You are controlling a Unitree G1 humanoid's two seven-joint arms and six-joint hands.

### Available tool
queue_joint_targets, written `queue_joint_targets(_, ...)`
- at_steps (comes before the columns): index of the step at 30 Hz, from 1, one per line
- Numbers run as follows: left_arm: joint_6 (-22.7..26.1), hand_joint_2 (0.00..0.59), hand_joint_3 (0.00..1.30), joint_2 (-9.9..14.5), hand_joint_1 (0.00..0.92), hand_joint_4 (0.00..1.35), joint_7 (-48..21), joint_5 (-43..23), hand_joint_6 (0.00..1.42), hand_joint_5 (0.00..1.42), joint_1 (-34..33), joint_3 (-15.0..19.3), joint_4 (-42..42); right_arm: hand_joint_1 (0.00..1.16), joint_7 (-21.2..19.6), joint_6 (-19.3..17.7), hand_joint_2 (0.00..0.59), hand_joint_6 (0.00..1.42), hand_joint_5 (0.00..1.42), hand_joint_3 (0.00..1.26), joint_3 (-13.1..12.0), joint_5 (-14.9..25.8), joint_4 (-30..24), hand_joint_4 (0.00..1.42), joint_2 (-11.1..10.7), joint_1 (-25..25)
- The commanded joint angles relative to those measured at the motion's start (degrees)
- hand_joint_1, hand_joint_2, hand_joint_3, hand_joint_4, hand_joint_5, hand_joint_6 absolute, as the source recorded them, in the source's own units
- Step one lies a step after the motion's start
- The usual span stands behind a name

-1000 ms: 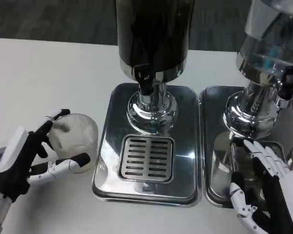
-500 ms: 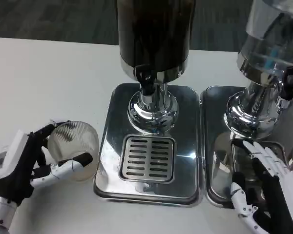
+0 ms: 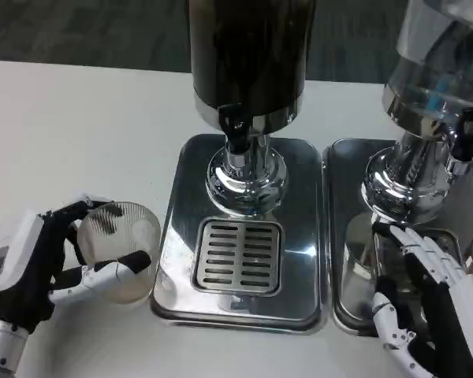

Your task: Grasp the cup under the faucet to collect the drink, then remove the cup.

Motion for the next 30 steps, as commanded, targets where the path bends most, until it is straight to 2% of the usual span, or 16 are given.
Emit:
queue_joint_targets(1, -1.4, 0.083, 0.61, -0.5, 0.266, 0.73, 1.8, 0.5, 1.33, 0.97, -0.1, 0.0, 0.4, 0.25, 0.4, -0.9, 0.558, 0.1, 0.1, 0.18, -0.6, 0.6, -0.1, 0.12, -0.5, -0.3)
queue_joint_targets(14, -2.8, 0.081, 0.62, 0.3, 0.293, 0.74, 3.6, 0.2, 1.36, 1.0, 0.6, 1.3, 0.2, 0.23, 1.0, -1.1, 0.556, 0.1, 0.1, 0.19, -0.7, 1.2, -0.1, 0.12, -0.5, -0.5)
queue_joint_targets(30, -4.7, 0.067, 0.64, 0.9, 0.304, 0.75, 1.7, -1.4, 1.37, 1.01, 0.9, 5.3, -2.9, 0.23, 0.9, -1.4, 0.557, 0.1, 0.1, 0.19, -0.5, 1.1, -0.2, 0.12, -0.1, 0.0)
